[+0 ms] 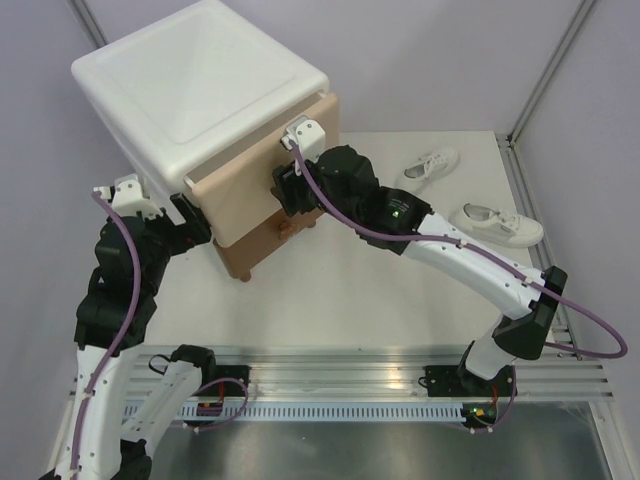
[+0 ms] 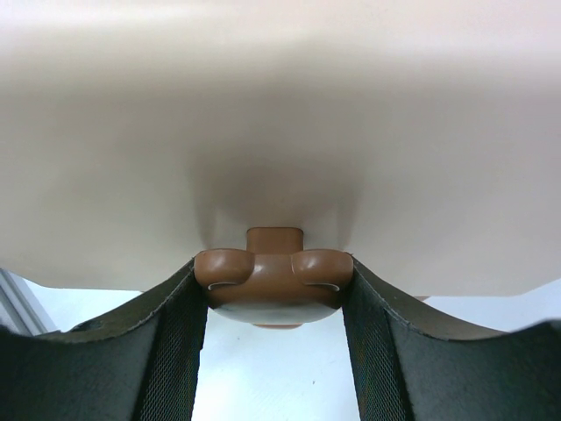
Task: Place and organize the shoes in the shoe cabinet
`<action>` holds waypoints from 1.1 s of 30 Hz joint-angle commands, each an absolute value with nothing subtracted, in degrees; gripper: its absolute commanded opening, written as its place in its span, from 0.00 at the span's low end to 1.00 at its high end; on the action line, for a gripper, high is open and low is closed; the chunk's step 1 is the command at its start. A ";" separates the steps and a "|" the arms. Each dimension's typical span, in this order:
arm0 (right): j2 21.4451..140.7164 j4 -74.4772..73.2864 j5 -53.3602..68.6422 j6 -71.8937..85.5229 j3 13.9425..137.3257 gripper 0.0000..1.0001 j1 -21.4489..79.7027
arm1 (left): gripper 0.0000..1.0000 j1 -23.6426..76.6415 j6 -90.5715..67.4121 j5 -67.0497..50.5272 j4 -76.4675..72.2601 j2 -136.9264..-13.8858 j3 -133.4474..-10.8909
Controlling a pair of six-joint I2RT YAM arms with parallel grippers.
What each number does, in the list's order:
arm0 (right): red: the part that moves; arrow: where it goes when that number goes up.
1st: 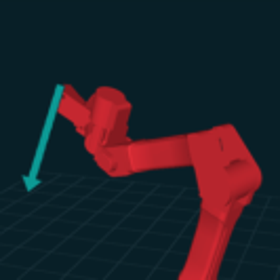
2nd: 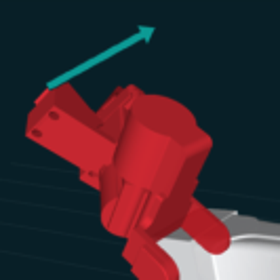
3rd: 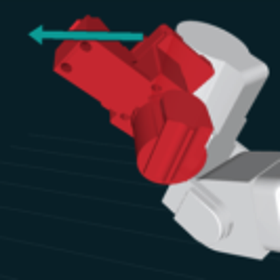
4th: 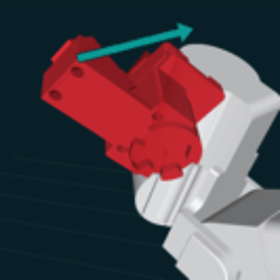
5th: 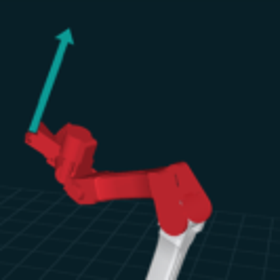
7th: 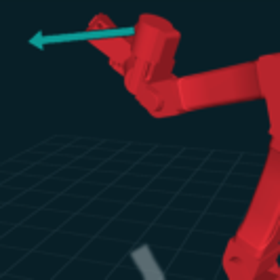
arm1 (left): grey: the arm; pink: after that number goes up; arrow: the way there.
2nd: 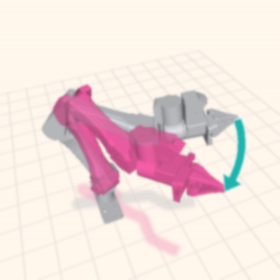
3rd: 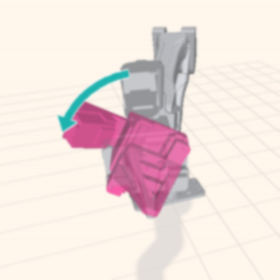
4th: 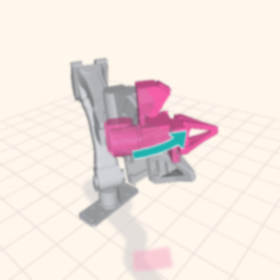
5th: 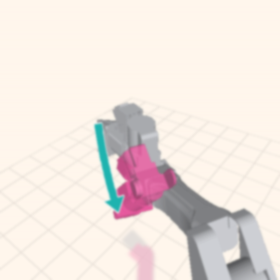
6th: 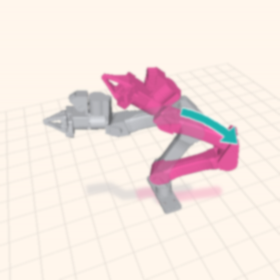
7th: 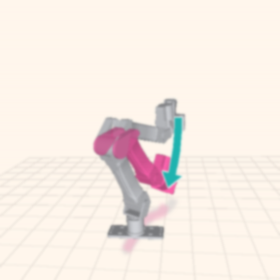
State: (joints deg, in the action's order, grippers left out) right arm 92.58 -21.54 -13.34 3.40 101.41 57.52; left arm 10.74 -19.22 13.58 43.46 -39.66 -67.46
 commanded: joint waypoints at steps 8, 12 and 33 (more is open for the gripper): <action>83.69 -28.90 -10.11 7.64 96.52 0.01 58.01 | 1.00 10.28 -18.37 22.85 41.74 -40.52 -71.26; 81.13 -30.40 -10.11 8.00 95.36 0.01 57.92 | 1.00 10.28 -18.37 23.29 42.27 -40.34 -72.68; 74.62 -36.38 -5.89 12.57 92.37 0.01 57.92 | 1.00 10.28 -22.49 18.29 45.52 -39.29 -80.67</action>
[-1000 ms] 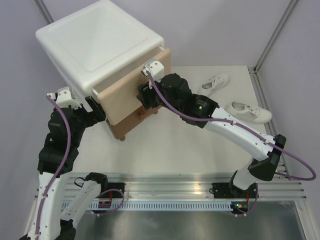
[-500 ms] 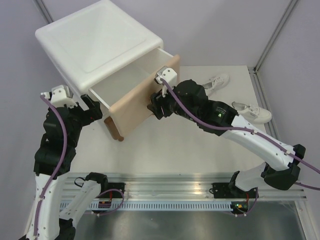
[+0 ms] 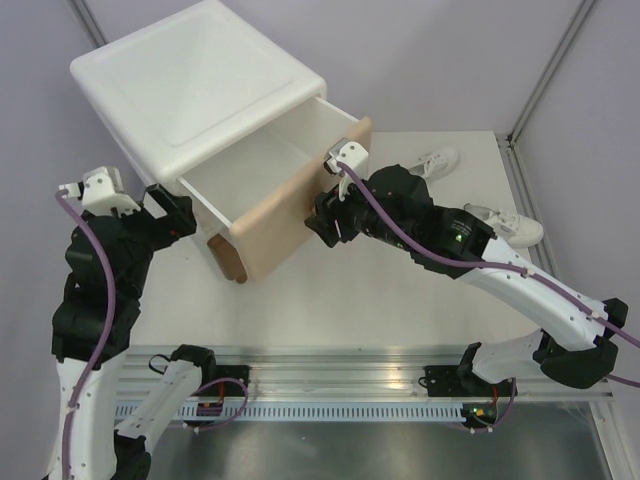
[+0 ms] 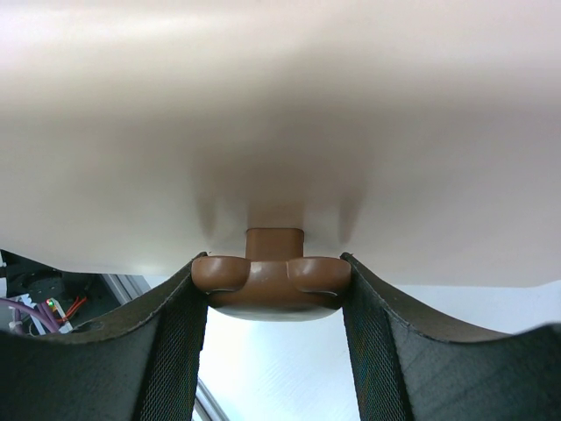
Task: Place and organize the shoes in the shoe cabinet
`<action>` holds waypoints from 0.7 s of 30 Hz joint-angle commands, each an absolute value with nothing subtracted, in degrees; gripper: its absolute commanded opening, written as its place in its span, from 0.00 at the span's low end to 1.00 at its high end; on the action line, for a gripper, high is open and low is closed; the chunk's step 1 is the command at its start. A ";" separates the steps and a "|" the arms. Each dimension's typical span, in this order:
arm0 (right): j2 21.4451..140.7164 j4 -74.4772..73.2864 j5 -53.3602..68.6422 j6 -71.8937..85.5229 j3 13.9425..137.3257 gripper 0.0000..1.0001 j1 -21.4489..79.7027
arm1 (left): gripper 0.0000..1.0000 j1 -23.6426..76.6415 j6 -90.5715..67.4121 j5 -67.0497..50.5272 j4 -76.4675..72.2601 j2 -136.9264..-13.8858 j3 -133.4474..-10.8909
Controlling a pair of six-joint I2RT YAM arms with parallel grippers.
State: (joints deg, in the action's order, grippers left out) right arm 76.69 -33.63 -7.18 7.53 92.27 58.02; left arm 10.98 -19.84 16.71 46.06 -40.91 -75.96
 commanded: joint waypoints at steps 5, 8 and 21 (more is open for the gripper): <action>74.88 -37.09 -5.89 13.18 93.08 0.01 58.01 | 1.00 10.28 -24.43 15.56 46.32 -39.11 -86.39; 74.88 -36.57 -6.33 13.27 92.73 0.01 57.92 | 1.00 10.28 -25.05 13.72 46.23 -39.90 -88.24; 74.18 -34.80 -7.65 14.77 90.18 0.01 58.27 | 0.90 10.28 -26.28 8.00 42.63 -51.15 -94.13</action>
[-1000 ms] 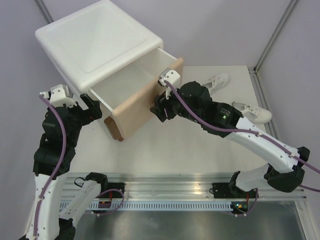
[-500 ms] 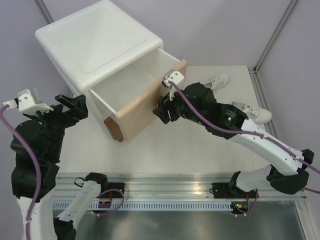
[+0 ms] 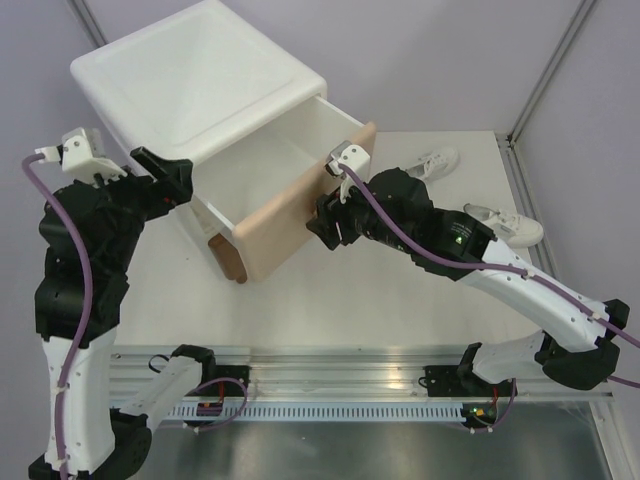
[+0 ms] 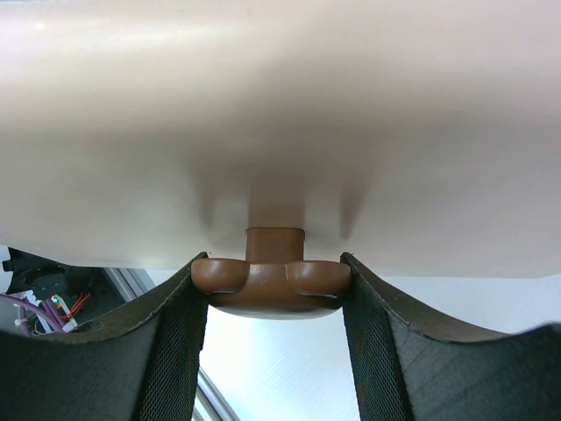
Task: Place and organize the shoes in the shoe cabinet
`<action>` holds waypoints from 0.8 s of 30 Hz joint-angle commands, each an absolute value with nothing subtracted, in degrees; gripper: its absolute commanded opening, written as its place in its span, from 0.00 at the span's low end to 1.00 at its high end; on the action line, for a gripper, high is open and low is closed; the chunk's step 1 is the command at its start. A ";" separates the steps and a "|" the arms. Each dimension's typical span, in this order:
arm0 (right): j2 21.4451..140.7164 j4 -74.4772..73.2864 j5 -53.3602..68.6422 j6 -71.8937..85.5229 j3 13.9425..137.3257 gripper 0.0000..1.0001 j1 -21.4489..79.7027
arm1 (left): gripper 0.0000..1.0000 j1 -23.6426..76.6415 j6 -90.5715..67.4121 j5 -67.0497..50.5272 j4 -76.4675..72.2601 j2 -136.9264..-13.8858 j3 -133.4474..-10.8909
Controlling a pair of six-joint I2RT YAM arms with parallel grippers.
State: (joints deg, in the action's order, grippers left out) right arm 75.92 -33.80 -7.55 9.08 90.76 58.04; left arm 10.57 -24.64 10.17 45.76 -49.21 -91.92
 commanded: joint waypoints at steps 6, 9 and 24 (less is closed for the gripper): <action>73.48 -34.89 -8.09 17.22 90.26 0.01 59.06 | 0.88 10.28 -26.28 8.44 40.96 -54.58 -93.69; 73.13 -35.16 -8.17 17.93 89.91 0.01 59.59 | 0.88 10.28 -26.98 8.44 40.26 -55.54 -92.81; 71.19 -40.16 -9.14 20.22 89.83 0.01 61.61 | 0.88 10.28 -28.21 10.81 39.37 -56.16 -90.09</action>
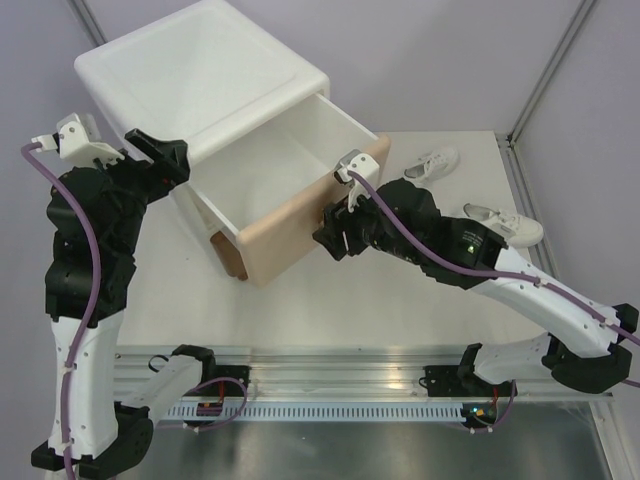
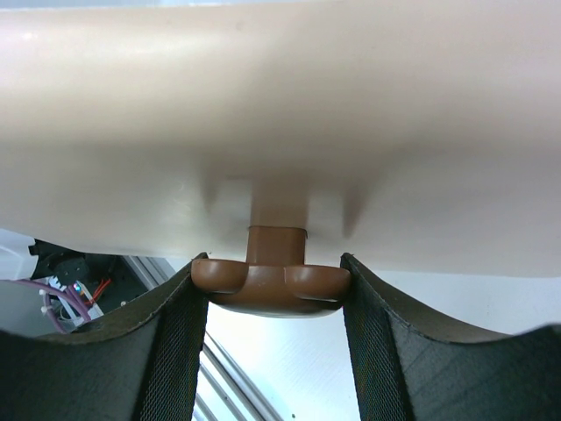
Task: Place and organize the shoes in the shoe cabinet
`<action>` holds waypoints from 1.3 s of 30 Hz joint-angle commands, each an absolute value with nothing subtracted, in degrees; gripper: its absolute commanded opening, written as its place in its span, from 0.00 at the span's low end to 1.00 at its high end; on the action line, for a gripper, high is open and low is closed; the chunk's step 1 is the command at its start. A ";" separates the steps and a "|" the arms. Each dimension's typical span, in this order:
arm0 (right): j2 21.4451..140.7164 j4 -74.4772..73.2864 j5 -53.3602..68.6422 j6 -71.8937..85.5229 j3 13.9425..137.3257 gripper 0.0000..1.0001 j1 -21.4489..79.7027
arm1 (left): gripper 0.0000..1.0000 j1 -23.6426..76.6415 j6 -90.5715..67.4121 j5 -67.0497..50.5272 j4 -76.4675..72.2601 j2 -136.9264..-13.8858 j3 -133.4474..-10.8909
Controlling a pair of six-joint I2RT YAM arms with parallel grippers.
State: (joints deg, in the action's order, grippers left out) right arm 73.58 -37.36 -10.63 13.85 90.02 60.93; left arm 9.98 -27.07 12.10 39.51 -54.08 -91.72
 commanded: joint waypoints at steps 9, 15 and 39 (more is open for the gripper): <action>69.17 -44.12 -10.37 18.90 88.69 0.01 61.61 | 0.88 10.28 -26.98 11.78 39.55 -55.20 -88.86; 67.15 -43.94 -9.32 19.16 87.36 0.01 61.61 | 0.88 10.28 -26.90 12.13 39.46 -54.76 -88.33; 62.93 -44.21 -7.82 18.19 85.78 0.69 61.61 | 0.88 10.28 -26.02 13.10 39.99 -53.35 -88.42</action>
